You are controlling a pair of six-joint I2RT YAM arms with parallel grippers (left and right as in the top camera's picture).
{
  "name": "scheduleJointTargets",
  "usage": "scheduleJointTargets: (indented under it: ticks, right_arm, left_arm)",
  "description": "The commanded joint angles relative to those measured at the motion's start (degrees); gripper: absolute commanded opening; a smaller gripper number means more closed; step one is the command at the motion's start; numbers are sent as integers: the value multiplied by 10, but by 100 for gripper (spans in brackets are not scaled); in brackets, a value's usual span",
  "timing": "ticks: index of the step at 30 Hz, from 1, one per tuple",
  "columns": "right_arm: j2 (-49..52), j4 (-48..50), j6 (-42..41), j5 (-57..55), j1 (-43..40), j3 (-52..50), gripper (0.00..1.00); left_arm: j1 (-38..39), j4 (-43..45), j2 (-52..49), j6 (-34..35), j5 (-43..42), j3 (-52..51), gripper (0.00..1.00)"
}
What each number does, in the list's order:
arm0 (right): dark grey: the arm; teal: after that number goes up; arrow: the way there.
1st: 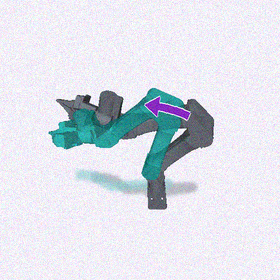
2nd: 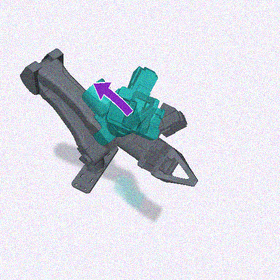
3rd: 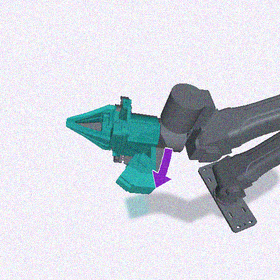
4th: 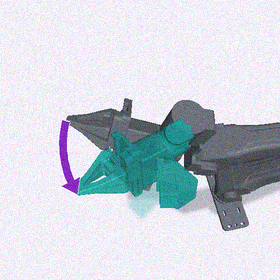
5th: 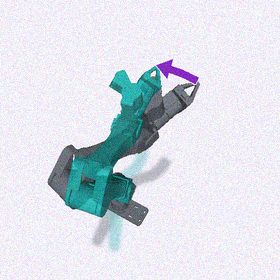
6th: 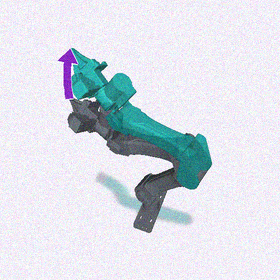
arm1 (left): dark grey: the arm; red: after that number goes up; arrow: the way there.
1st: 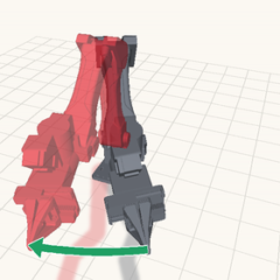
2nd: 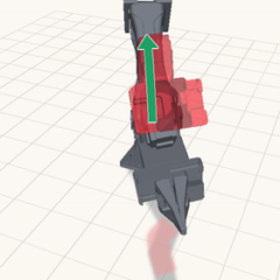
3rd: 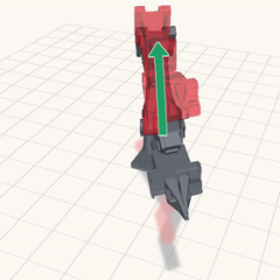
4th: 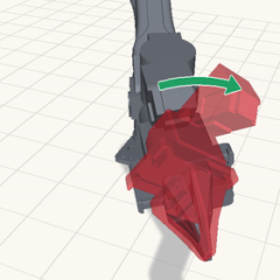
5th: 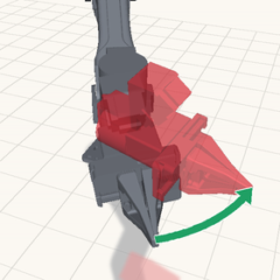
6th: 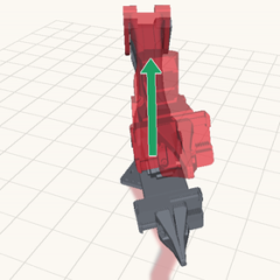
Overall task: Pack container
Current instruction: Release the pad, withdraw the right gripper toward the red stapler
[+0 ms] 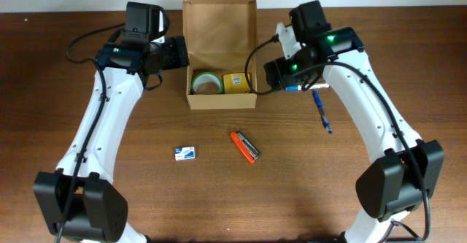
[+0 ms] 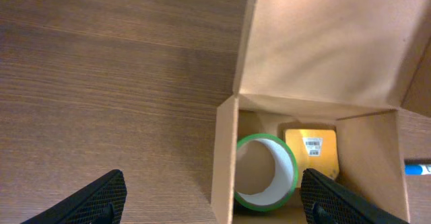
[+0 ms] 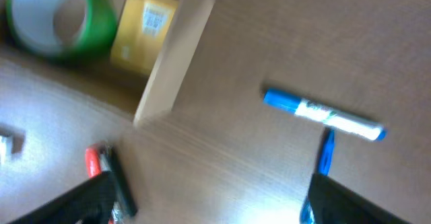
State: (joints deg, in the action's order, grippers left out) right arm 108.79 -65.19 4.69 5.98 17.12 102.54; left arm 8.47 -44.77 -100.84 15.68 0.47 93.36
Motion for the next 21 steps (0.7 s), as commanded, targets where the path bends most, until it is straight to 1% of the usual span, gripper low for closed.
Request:
scheduleJointTargets:
  ticks: [1, 5, 7, 9, 14, 16, 21]
  right_arm:
    - [-9, -33, 9, 14, 22, 6, 89]
    - [-17, -78, 9, 14, 51, 5, 89]
    - [-27, -84, 9, 16, 66, -7, 90]
    - [-40, -66, 9, 16, 85, -44, 90]
    - [-55, 15, 9, 12, 119, -148, 90]
    - [-55, 38, 9, -2, 130, -170, 91]
    - [-55, 81, 52, -6, 152, -210, 91]
  left_arm:
    - [-17, 0, -6, 5, -5, -3, 83]
    - [-40, 0, -6, 5, -9, -3, 83]
    - [-58, 2, -5, 5, -30, -3, 83]
    - [-76, 4, -5, 5, -54, -3, 83]
    - [-90, 8, -5, -12, -56, -3, 83]
    - [-90, 13, -5, -12, -54, -3, 83]
    - [-90, 20, -5, -13, -54, -3, 83]
